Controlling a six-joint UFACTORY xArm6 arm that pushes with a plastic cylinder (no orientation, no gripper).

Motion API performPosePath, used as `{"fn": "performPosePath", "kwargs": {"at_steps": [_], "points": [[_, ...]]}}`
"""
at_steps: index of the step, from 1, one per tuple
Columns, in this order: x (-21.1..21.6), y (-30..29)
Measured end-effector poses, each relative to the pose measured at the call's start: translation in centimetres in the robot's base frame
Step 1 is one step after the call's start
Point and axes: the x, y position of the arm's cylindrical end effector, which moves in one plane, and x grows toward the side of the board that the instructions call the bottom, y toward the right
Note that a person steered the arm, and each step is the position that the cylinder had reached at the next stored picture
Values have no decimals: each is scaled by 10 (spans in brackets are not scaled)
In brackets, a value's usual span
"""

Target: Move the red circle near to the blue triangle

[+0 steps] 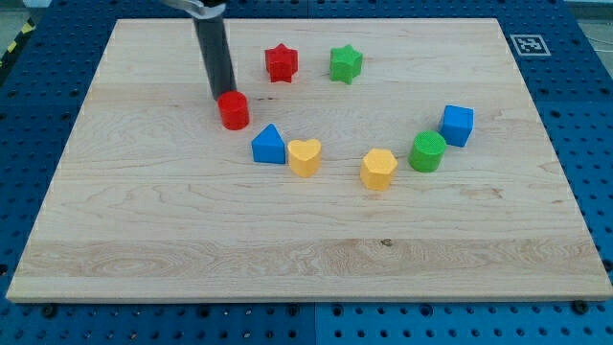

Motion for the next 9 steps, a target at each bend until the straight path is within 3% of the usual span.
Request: {"fn": "performPosePath", "kwargs": {"at_steps": [2,5,9], "points": [[11,23],[-73,-11],[-88,-3]]}}
